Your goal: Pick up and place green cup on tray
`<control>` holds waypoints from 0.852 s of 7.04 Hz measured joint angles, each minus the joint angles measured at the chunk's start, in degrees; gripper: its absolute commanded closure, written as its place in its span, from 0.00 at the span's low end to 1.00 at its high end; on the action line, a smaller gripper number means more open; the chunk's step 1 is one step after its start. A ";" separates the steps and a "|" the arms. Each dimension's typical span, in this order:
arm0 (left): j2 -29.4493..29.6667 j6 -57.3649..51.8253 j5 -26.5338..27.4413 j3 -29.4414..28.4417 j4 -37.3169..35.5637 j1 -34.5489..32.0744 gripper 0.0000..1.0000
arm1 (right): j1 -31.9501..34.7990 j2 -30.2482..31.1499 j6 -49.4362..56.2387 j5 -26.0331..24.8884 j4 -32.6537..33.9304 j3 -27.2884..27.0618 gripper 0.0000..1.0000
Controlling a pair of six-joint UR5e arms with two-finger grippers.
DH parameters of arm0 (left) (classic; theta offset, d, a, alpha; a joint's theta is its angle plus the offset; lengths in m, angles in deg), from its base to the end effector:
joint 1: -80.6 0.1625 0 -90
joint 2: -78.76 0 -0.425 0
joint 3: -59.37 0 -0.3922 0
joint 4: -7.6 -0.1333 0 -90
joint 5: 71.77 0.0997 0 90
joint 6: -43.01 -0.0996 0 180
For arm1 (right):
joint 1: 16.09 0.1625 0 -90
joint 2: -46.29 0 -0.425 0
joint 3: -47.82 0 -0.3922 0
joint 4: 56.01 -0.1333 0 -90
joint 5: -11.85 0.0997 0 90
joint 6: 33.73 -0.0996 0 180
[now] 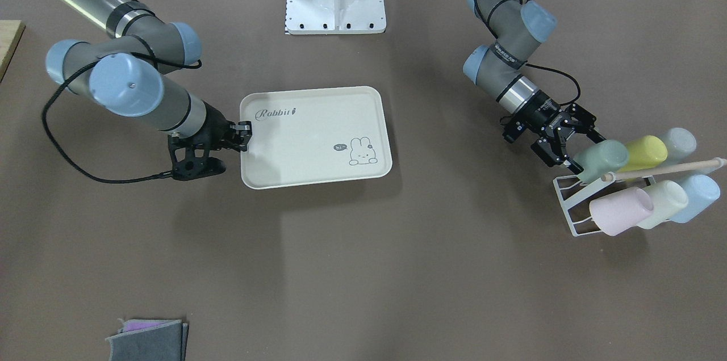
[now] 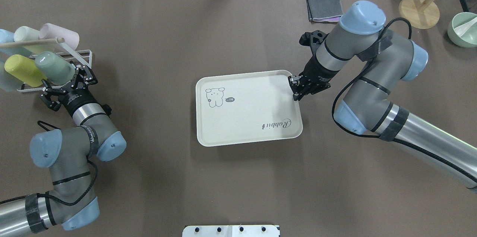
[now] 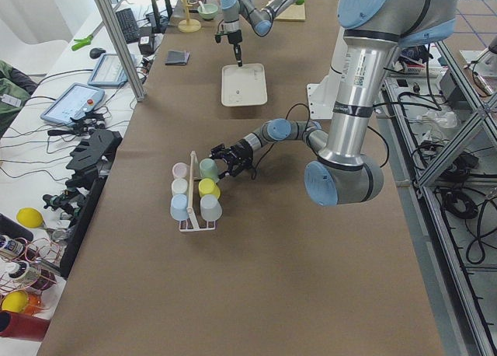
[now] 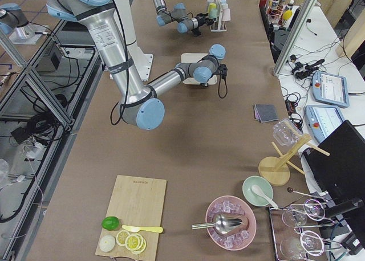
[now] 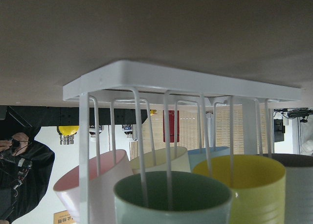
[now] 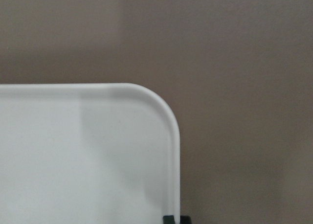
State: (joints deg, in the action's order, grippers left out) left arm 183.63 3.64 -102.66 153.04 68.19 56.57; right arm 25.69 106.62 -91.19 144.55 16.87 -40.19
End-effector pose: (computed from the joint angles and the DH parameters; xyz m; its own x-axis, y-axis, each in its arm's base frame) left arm 0.4308 -0.4316 0.5176 -0.5216 0.6671 0.5319 -0.7323 -0.0301 -0.6804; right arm -0.4633 -0.5021 0.3313 0.5178 -0.0675 0.8529 0.1722 0.9847 -0.0266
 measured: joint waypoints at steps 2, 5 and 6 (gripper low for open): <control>0.01 0.00 0.35 -1.15 1.20 -0.04 0.03 | -3.24 -0.75 -1.85 -2.57 0.25 0.09 1.00; -0.01 -0.98 0.39 -1.53 2.40 -0.30 0.12 | -4.26 -0.68 -5.42 -2.94 -0.21 -0.27 1.00; -0.08 -1.80 0.39 -1.66 3.43 -0.32 0.16 | -4.41 -0.70 -6.79 -2.98 -0.32 -0.33 1.00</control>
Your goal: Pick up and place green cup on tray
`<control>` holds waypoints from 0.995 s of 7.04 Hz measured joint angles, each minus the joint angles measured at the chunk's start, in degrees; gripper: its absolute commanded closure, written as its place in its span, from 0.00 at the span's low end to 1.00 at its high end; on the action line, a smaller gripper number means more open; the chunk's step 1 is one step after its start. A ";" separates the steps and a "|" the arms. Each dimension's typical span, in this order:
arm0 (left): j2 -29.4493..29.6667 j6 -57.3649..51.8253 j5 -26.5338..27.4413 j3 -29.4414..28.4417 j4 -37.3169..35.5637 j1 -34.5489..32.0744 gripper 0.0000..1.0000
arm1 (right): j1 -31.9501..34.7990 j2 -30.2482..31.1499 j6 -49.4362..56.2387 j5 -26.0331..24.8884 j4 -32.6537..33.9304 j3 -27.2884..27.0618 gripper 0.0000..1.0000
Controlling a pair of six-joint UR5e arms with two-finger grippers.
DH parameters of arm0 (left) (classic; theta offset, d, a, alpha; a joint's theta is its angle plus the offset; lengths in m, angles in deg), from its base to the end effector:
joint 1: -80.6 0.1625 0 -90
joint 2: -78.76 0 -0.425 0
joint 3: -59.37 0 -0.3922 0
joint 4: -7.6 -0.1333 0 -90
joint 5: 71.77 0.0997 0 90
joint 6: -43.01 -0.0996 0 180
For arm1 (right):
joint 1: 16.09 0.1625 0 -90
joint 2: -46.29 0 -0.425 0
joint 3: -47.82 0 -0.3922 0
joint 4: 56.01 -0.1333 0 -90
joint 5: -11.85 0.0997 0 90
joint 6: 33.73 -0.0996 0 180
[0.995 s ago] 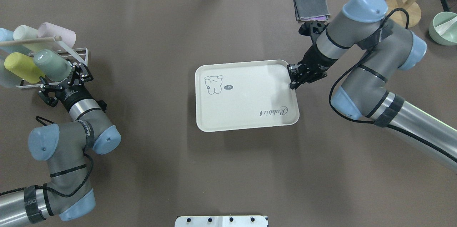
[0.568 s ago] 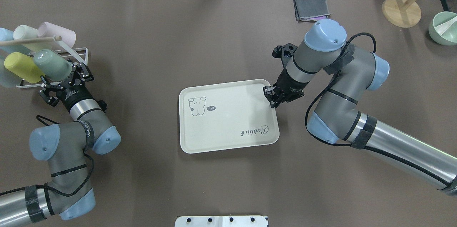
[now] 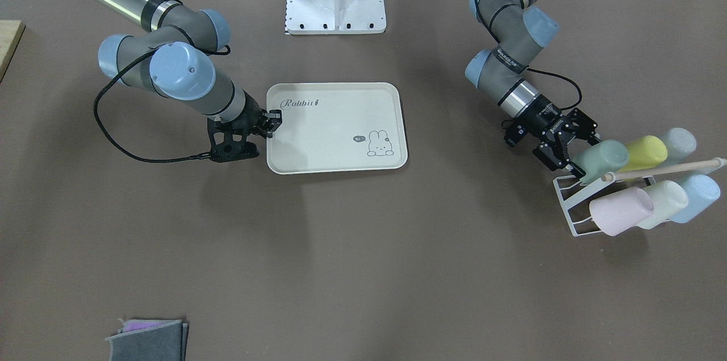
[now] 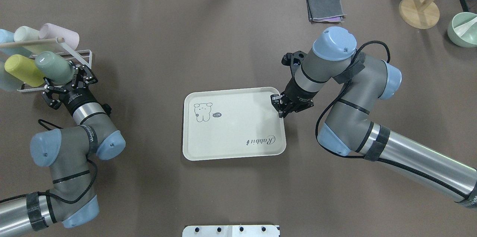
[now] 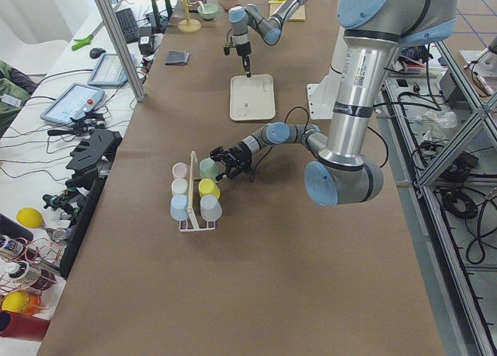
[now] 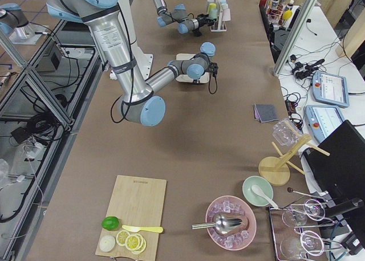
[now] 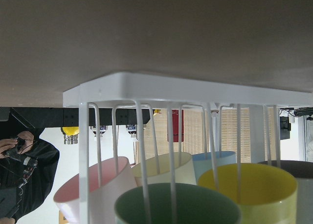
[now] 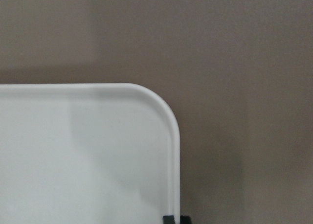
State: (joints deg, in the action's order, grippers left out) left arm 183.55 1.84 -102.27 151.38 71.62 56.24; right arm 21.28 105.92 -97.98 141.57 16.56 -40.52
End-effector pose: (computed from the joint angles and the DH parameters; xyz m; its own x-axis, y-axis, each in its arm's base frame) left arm 0.4328 -0.4365 0.5259 -0.5287 0.6588 0.5353 -0.7323 -0.0352 -0.6800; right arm -0.5007 -0.4700 0.3220 0.5397 -0.0083 0.8418 0.1486 0.9852 -0.0856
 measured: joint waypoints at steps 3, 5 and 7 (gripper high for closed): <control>-0.50 -0.63 0.00 -0.10 1.12 0.01 0.37 | -0.87 -0.31 -1.37 -0.82 -0.46 -0.06 1.00; -0.70 -0.66 0.00 0.25 1.11 0.01 0.42 | -2.34 -0.04 -1.48 -2.14 -2.87 0.05 0.74; -1.18 -0.70 0.00 1.30 1.03 0.01 0.44 | -2.68 0.18 -1.86 -2.49 -3.56 -0.24 0.01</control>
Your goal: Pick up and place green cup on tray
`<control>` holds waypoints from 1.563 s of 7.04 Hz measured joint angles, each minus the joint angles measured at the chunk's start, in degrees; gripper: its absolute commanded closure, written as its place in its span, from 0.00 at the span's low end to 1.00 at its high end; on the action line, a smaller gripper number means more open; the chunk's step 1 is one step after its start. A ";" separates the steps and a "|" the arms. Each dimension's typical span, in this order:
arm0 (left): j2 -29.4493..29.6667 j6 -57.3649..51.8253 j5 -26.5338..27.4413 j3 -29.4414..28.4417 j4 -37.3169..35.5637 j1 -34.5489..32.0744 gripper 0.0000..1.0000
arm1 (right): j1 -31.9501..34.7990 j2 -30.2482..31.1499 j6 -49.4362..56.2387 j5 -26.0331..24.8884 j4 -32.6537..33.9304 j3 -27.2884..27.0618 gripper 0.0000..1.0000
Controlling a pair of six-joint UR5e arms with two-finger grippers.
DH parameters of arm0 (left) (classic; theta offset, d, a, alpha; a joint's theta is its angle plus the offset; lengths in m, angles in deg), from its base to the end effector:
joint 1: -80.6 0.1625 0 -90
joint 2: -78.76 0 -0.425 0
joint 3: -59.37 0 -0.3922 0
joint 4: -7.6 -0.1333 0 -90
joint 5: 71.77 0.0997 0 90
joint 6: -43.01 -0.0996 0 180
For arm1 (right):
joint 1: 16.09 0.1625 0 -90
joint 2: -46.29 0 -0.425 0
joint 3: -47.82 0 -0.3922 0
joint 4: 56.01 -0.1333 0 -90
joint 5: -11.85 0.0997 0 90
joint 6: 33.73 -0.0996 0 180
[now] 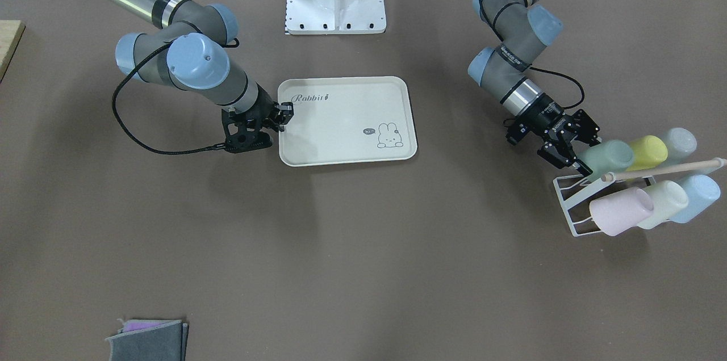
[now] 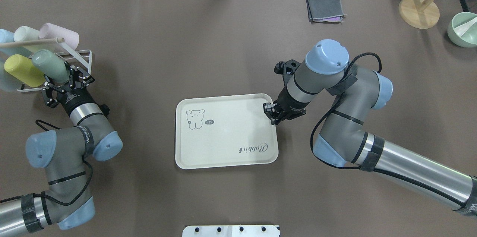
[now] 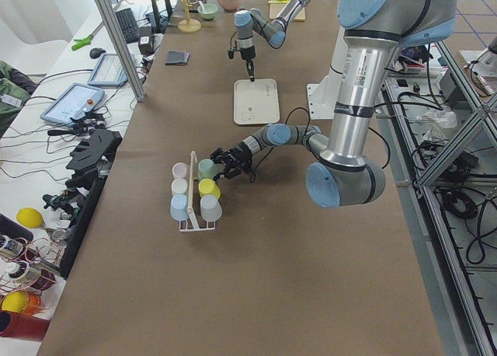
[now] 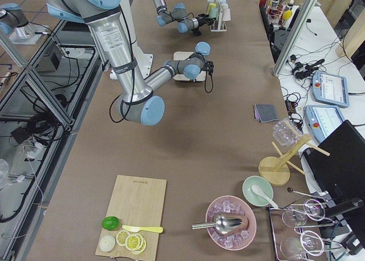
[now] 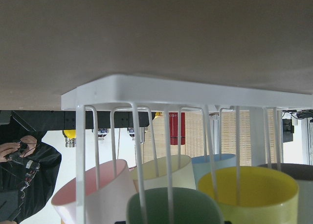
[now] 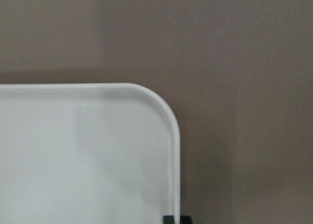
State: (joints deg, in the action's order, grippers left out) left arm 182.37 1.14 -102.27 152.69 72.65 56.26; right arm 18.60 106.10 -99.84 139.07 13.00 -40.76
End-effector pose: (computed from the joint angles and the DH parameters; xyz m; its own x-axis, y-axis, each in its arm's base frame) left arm 0.4262 -0.4333 0.5253 -0.5280 0.6536 0.5422 -0.7383 -0.0378 -0.6734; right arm -0.5196 -0.4485 0.3162 0.5154 -0.0354 0.8562 0.1479 0.9878 -0.0481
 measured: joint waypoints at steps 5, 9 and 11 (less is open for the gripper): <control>-3.84 -2.82 0.06 6.94 -0.17 -0.09 0.45 | 9.79 7.26 3.29 1.01 0.67 -2.57 0.01; -6.76 -9.10 -0.07 19.20 -0.23 -0.91 0.45 | 30.83 26.19 35.58 7.32 7.21 -6.03 0.01; -4.57 -11.26 -0.24 22.29 -0.10 -1.29 0.45 | 42.55 29.94 58.55 7.41 18.57 -5.84 0.00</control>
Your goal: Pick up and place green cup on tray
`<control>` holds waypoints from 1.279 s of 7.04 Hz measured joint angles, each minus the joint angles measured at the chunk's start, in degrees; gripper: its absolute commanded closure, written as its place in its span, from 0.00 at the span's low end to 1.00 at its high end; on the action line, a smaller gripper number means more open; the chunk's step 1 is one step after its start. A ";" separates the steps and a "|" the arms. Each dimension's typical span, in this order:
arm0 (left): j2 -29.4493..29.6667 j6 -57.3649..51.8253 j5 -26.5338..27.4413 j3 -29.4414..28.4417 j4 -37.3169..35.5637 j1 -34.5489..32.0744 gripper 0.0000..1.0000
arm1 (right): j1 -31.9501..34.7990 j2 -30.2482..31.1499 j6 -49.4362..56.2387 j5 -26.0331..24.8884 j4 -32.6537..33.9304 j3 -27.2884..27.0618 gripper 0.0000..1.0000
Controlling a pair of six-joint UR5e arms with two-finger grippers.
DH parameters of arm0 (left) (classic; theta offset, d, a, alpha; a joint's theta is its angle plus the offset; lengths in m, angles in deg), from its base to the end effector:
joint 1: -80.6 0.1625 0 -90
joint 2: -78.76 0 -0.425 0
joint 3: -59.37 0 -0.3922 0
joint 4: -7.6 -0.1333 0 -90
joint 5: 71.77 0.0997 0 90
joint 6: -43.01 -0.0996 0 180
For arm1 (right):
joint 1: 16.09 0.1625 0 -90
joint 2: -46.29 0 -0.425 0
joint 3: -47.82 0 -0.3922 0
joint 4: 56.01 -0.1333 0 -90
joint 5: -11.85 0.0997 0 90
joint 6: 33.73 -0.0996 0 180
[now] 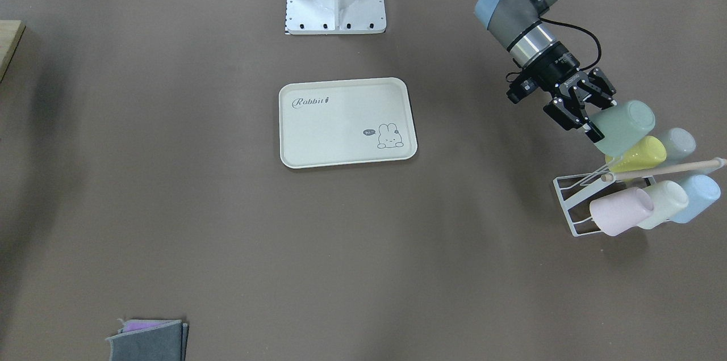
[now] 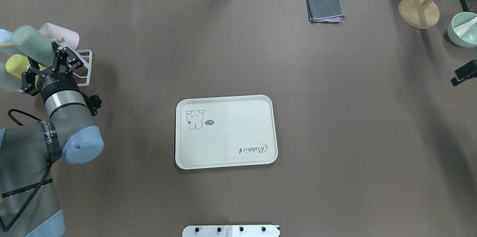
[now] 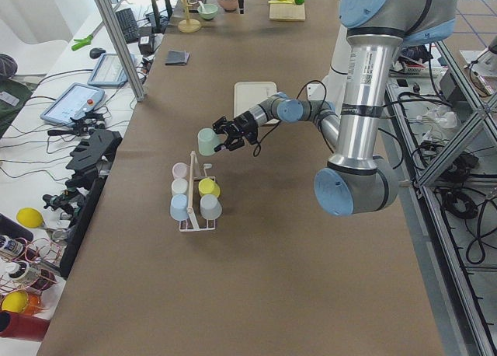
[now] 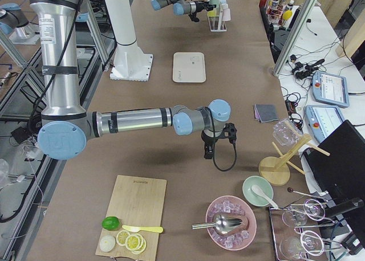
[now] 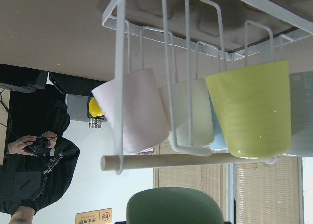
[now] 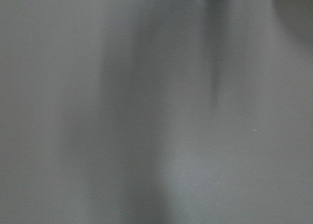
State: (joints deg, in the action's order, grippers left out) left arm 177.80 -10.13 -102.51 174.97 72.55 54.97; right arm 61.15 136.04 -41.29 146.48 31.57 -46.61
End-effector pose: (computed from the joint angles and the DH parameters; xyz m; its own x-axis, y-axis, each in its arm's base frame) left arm 0.3527 -0.4120 0.3929 -0.5012 0.5805 0.6417 -0.8135 -0.0633 -0.5781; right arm -0.0488 -0.5021 0.6135 0.6979 -0.1124 0.7073 0.1285 0.9912 0.0308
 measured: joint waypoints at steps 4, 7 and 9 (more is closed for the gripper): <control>7.51 -0.22 -0.53 3.31 10.05 -0.44 0.45 | 12.21 0.58 21.14 -7.34 9.85 0.36 0.00; 8.34 -0.14 -3.08 3.10 21.01 -1.29 0.49 | 13.50 0.98 21.61 -8.44 10.01 0.65 0.00; 8.94 -0.24 -4.05 -0.89 32.19 -1.24 0.55 | 13.49 1.00 21.01 -8.02 9.97 0.86 0.00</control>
State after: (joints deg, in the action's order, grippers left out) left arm 186.73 -10.37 -106.56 174.09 104.74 53.73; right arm 74.64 137.04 -20.28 138.46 41.53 -45.75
